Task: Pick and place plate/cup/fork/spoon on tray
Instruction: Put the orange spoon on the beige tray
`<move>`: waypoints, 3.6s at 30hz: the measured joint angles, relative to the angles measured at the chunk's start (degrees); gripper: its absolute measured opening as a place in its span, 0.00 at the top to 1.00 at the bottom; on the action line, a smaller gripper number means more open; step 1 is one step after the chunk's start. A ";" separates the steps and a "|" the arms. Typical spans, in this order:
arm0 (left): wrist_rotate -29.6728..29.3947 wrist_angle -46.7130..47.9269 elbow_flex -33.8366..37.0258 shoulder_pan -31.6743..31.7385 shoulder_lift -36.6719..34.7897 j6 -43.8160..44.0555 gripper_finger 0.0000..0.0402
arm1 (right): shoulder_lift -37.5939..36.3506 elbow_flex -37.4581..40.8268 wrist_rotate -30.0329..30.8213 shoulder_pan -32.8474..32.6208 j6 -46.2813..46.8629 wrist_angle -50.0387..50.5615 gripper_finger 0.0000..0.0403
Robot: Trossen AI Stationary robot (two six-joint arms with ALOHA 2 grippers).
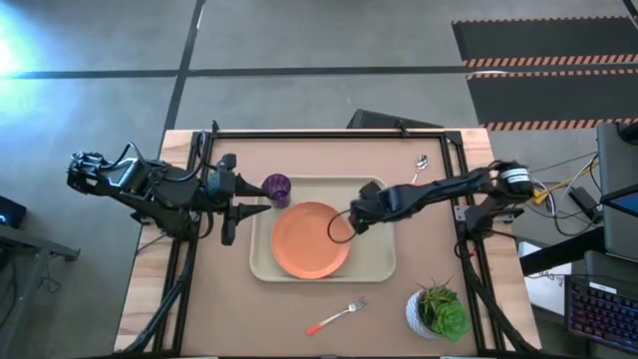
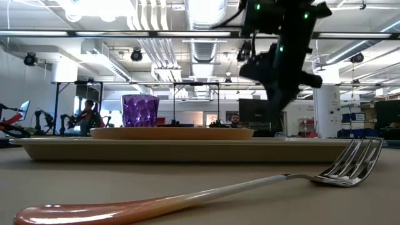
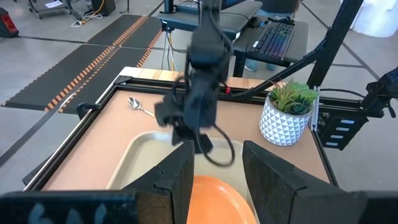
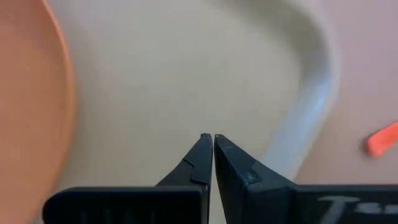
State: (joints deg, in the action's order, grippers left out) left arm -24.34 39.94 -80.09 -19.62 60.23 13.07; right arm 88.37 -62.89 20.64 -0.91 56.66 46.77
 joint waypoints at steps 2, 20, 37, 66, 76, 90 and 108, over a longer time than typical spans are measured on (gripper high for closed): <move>0.00 0.01 0.02 0.00 0.00 0.00 0.70 | -3.59 0.09 0.34 1.46 -1.45 -0.01 0.98; 0.00 0.04 -0.02 -0.02 -0.25 -1.96 0.70 | -18.62 0.38 -2.91 16.95 -3.23 13.52 0.86; 0.04 3.28 0.00 -0.04 -2.65 -1.81 0.70 | -6.93 2.20 -8.32 25.70 11.71 22.57 0.64; 0.07 7.79 0.96 0.00 -8.21 -3.46 0.70 | -3.07 11.15 -19.60 41.94 8.70 -0.17 0.64; -0.07 7.69 0.98 0.02 -8.26 -4.86 0.70 | -3.20 13.11 -19.15 45.67 5.34 1.41 0.64; -0.15 13.98 -0.07 0.04 -10.96 -10.44 0.70 | -3.07 13.86 -16.16 45.52 17.40 -1.14 0.64; -0.24 16.21 0.10 0.07 -21.42 -10.24 0.70 | -3.18 17.88 -15.56 44.77 19.37 -4.01 0.65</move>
State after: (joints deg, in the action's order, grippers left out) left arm -24.58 56.16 -79.99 -19.55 38.80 2.83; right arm 85.19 -45.01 5.08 43.86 76.03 42.76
